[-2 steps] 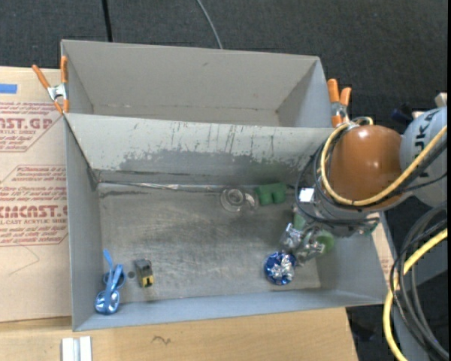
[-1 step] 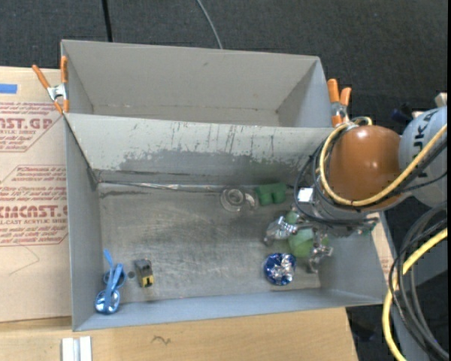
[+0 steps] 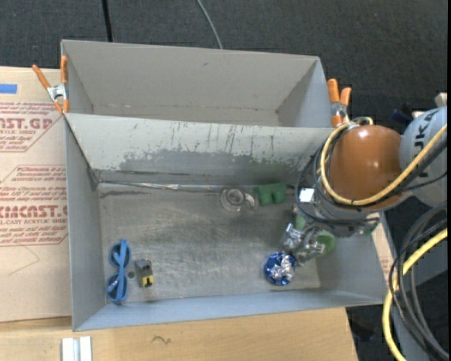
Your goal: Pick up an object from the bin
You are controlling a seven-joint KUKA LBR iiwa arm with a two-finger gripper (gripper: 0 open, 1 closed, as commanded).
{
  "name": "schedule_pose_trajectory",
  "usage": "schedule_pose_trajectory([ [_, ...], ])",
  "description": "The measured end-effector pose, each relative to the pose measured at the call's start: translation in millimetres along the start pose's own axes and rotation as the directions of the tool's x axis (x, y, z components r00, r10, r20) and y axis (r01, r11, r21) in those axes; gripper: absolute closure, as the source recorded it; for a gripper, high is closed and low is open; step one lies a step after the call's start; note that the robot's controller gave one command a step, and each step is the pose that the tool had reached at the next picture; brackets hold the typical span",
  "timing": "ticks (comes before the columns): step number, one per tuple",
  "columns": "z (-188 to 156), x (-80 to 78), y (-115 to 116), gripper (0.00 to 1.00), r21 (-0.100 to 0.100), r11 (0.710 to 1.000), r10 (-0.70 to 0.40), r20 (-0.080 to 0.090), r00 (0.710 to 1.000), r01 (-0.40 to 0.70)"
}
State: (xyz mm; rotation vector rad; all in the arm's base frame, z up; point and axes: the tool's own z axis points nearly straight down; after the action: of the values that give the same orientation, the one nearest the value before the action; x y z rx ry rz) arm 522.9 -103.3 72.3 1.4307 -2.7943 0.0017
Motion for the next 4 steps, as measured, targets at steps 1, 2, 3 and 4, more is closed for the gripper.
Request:
schedule_pose_trajectory([
  [1, -76.5, -62.1, 53.5, 1.00, 0.003, 1.000, 0.006, 0.011, 1.000, -0.006],
  [2, -72.0, -57.0, 51.9, 0.00, -0.001, 1.000, 0.013, 0.005, 1.000, -0.013],
  [3, 4.3, -44.7, 65.3, 0.00, -0.001, 0.996, 0.094, 0.007, 0.996, -0.094],
  [4, -0.3, -43.9, 61.8, 1.00, 0.006, 0.996, 0.094, 0.005, 0.996, -0.094],
])
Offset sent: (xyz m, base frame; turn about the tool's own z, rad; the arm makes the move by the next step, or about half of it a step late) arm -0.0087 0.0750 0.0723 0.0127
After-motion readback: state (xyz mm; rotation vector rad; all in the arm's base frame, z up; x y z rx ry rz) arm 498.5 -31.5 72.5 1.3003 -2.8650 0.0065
